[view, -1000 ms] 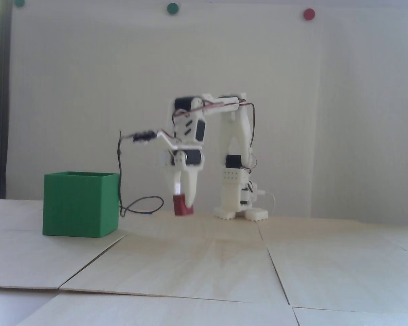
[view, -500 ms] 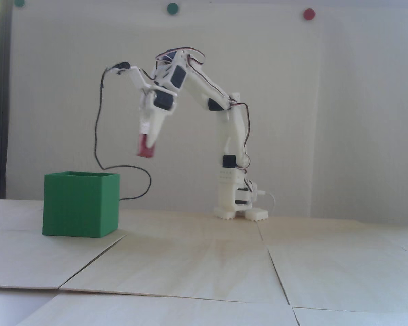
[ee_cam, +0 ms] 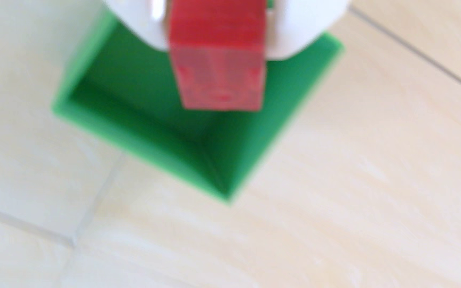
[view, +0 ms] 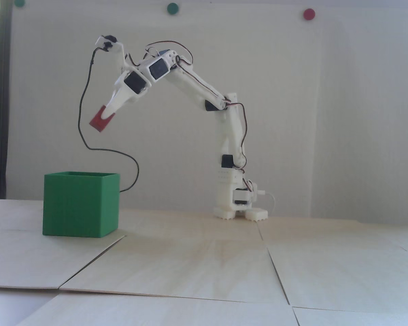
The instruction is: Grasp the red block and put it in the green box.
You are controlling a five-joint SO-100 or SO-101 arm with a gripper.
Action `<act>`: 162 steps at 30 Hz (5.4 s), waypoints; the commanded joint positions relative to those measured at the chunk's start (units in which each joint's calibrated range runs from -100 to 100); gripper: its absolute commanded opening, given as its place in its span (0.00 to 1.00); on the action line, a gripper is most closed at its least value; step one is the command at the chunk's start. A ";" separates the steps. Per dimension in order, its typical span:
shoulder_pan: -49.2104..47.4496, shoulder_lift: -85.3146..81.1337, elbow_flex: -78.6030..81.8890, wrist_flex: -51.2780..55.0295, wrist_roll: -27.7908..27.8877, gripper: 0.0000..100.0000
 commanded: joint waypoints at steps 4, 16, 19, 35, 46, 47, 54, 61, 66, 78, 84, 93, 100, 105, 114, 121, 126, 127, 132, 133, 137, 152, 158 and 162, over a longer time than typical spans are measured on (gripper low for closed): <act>0.04 -1.06 -4.73 -3.38 0.22 0.03; -0.76 -1.93 1.12 -3.30 0.27 0.04; -1.25 -2.01 2.63 -3.21 0.27 0.02; -17.41 -38.09 64.30 -11.90 4.28 0.02; -29.72 -69.28 120.20 -35.59 8.19 0.02; -30.68 -73.54 125.61 -35.93 8.86 0.02; -31.81 -89.57 134.31 -18.47 11.52 0.02; -37.35 -102.92 134.13 14.83 13.34 0.02; -39.04 -106.31 134.13 15.67 12.40 0.03; -39.20 -106.71 133.95 15.42 12.40 0.03; -39.04 -106.71 133.95 15.42 12.40 0.03; -39.04 -106.63 133.95 15.42 12.40 0.03; -39.04 -106.63 133.95 15.42 12.40 0.03; -39.04 -106.63 133.95 15.42 12.40 0.03; -39.04 -106.63 133.95 15.42 12.40 0.03; -39.04 -106.63 133.95 15.42 12.40 0.03; -39.04 -106.63 133.95 15.42 12.40 0.03; -39.04 -106.63 133.95 15.42 12.40 0.03; -39.04 -106.63 133.95 15.42 12.40 0.03; -39.04 -106.63 133.95 15.42 12.40 0.03; -39.04 -106.63 133.95 15.42 12.40 0.03; -39.04 -106.63 133.95 15.42 12.40 0.03; -39.04 -106.63 133.95 15.42 12.40 0.03; -39.04 -106.63 133.95 15.42 12.40 0.03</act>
